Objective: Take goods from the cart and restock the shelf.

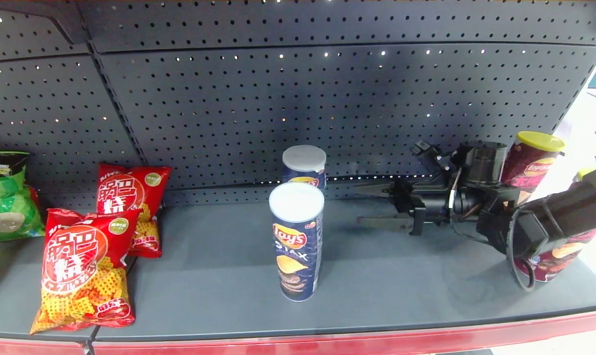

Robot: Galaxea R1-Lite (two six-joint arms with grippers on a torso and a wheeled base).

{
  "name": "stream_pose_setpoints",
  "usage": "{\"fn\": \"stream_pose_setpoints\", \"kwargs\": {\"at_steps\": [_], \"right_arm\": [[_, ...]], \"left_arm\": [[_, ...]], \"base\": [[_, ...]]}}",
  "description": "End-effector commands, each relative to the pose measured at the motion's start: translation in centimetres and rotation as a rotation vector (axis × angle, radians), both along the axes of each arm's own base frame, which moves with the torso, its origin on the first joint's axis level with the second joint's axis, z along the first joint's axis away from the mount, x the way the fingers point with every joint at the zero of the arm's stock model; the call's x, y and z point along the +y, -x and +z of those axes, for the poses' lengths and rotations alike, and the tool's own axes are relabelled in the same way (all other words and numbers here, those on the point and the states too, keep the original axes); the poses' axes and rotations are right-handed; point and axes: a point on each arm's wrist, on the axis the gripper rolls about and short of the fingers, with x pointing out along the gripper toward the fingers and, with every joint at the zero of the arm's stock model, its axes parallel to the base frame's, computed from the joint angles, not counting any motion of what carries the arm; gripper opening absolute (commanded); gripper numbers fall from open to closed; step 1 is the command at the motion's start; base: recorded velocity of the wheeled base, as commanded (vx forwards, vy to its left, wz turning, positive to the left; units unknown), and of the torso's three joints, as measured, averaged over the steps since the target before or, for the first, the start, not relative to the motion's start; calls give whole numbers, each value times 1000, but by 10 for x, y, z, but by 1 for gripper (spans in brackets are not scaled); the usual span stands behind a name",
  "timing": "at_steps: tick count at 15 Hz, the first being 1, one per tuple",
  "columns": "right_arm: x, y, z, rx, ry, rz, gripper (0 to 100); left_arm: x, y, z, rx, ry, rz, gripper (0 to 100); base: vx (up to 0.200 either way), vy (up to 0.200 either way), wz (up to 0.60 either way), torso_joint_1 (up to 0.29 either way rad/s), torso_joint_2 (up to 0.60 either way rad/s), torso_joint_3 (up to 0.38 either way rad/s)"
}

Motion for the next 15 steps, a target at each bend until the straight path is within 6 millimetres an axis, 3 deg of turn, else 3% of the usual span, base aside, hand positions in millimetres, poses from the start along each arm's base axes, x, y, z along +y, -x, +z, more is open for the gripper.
{"fn": "stream_pose_setpoints", "kwargs": {"at_steps": [1,8,11,15], "right_arm": [[0,19,13,-27,-5,17,100],[19,63,10,4,13,107,100],[32,63,5,-4,23,126,100],[62,47,-3,-18,37,111,100]], "left_arm": [[0,0,0,0,0,0,100],[0,0,0,0,0,0,100],[0,0,0,0,0,0,100],[0,0,0,0,0,0,100]], "base": [[0,0,0,0,0,0],[0,0,0,0,0,0],[0,0,0,0,0,0],[0,0,0,0,0,0]]}}
